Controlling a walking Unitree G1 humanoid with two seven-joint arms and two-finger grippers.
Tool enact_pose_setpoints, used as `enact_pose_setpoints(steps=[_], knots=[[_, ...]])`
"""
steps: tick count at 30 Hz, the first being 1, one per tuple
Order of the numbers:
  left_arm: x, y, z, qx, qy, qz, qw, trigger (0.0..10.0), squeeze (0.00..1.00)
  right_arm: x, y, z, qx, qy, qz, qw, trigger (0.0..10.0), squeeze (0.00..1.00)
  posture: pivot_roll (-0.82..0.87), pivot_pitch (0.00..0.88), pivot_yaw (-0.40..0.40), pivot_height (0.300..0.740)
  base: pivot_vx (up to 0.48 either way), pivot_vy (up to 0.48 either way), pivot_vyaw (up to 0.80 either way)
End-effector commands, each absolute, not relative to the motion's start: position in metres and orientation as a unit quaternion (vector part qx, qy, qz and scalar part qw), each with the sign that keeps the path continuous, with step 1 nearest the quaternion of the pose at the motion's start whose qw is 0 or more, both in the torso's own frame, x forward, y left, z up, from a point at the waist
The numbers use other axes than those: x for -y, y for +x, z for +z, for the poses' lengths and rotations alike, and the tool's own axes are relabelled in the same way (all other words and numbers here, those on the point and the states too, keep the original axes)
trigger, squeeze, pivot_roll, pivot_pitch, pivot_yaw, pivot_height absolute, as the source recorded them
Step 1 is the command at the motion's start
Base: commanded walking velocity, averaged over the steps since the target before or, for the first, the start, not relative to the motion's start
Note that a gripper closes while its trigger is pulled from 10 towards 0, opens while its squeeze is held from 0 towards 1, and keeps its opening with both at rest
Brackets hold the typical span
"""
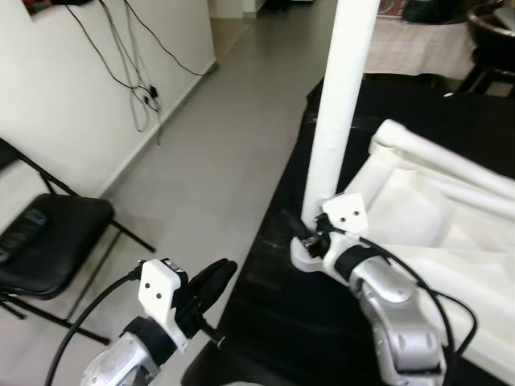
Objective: Building children table
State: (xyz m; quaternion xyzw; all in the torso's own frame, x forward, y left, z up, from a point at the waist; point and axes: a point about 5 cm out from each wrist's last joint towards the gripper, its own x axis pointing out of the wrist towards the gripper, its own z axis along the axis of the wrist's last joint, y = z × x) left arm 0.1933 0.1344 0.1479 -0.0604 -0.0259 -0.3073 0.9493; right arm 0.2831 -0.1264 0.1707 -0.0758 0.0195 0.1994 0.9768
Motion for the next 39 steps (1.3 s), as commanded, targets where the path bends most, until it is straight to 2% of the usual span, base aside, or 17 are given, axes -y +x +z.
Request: enact_pose_setpoints(steps=[1, 2, 5, 6, 9, 11, 14, 15, 17, 18, 25, 26, 27, 28, 30, 34, 39], knots=[[-0.137, 0.193, 0.145, 0.016, -0.06, -0.311, 0.948, 10.0, 0.0, 0.135, 0.288, 0.142, -0.097, -0.066, 0.195, 0.974, 0.0, 0.0, -0.04, 0.157, 0.035, 0.74, 0.0, 0.0, 0.0], [-0.137, 0.193, 0.144, 0.016, -0.059, -0.309, 0.949, 10.0, 0.0, 0.128, 0.295, 0.148, -0.084, -0.065, 0.229, 0.968, 10.0, 0.0, -0.04, 0.155, 0.04, 0.74, 0.0, 0.0, 0.0], [-0.138, 0.194, 0.145, 0.016, -0.058, -0.307, 0.95, 10.0, 0.0, 0.119, 0.295, 0.154, -0.073, -0.061, 0.266, 0.959, 10.0, 0.0, -0.03, 0.152, 0.04, 0.74, 0.0, 0.0, 0.0], [-0.138, 0.194, 0.145, 0.016, -0.058, -0.305, 0.95, 10.0, 0.0, 0.11, 0.296, 0.16, -0.065, -0.049, 0.317, 0.945, 10.0, 1.0, -0.02, 0.152, 0.039, 0.74, 0.0, 0.0, 0.0], [-0.138, 0.194, 0.145, 0.016, -0.058, -0.305, 0.95, 10.0, 0.0, 0.11, 0.296, 0.16, -0.065, -0.049, 0.317, 0.945, 10.0, 1.0, -0.02, 0.152, 0.039, 0.74, 0.0, 0.0, 0.0], [-0.137, 0.194, 0.144, 0.015, -0.057, -0.306, 0.95, 10.0, 0.0, 0.101, 0.296, 0.176, -0.035, -0.059, 0.447, 0.892, 10.0, 1.0, -0.01, 0.146, 0.045, 0.74, 0.0, 0.0, 0.0], [-0.137, 0.194, 0.144, 0.014, -0.054, -0.306, 0.95, 10.0, 0.0, 0.104, 0.301, 0.18, -0.03, -0.09, 0.498, 0.862, 10.0, 1.0, -0.01, 0.144, 0.046, 0.74, 0.0, 0.0, 0.0], [-0.136, 0.193, 0.144, 0.014, -0.051, -0.308, 0.95, 2.5, 0.0, 0.108, 0.307, 0.183, -0.029, -0.124, 0.529, 0.839, 10.0, 0.0, 0.0, 0.144, 0.044, 0.74, 0.0, 0.0, 0.0], [-0.136, 0.193, 0.144, 0.014, -0.051, -0.308, 0.95, 2.5, 0.0, 0.108, 0.307, 0.183, -0.029, -0.124, 0.529, 0.839, 10.0, 0.0, 0.0, 0.144, 0.044, 0.74, 0.0, 0.0, 0.0], [-0.135, 0.192, 0.144, 0.012, -0.051, -0.311, 0.949, 0.0, 0.0, 0.114, 0.32, 0.19, -0.037, -0.142, 0.563, 0.813, 10.0, 0.0, 0.0, 0.146, 0.039, 0.74, 0.0, 0.0, 0.0], [-0.132, 0.189, 0.145, 0.011, -0.054, -0.316, 0.947, 0.0, 0.0, 0.115, 0.338, 0.205, -0.034, -0.123, 0.597, 0.792, 10.0, 0.0, 0.02, 0.153, 0.032, 0.74, 0.0, 0.0, 0.0], [-0.131, 0.188, 0.146, 0.012, -0.054, -0.316, 0.947, 0.0, 0.0, 0.114, 0.34, 0.207, -0.034, -0.104, 0.602, 0.791, 0.0, 0.0, 0.02, 0.157, 0.03, 0.74, 0.0, 0.0, 0.0], [-0.131, 0.188, 0.146, 0.012, -0.054, -0.316, 0.947, 0.0, 0.0, 0.114, 0.34, 0.207, -0.034, -0.104, 0.602, 0.791, 0.0, 0.0, 0.02, 0.157, 0.03, 0.74, 0.0, 0.0, 0.0], [-0.131, 0.188, 0.146, 0.013, -0.054, -0.316, 0.947, 9.3, 0.0, 0.115, 0.342, 0.209, -0.034, -0.091, 0.608, 0.788, 0.0, 0.0, 0.02, 0.157, 0.03, 0.74, 0.0, 0.0, 0.0], [-0.13, 0.187, 0.147, 0.013, -0.053, -0.316, 0.947, 10.0, 0.0, 0.117, 0.341, 0.209, -0.035, -0.081, 0.623, 0.777, 0.0, 0.0, 0.02, 0.16, 0.028, 0.74, 0.0, 0.0, 0.0], [-0.129, 0.186, 0.147, 0.015, -0.054, -0.315, 0.948, 10.0, 0.0, 0.128, 0.337, 0.201, -0.042, -0.078, 0.638, 0.765, 0.0, 0.0, 0.01, 0.164, 0.025, 0.74, 0.0, 0.0, 0.0], [-0.129, 0.185, 0.147, 0.014, -0.057, -0.315, 0.947, 10.0, 0.0, 0.143, 0.329, 0.191, -0.047, -0.072, 0.601, 0.794, 0.0, 0.0, 0.0, 0.167, 0.017, 0.74, 0.0, 0.0, 0.0]])
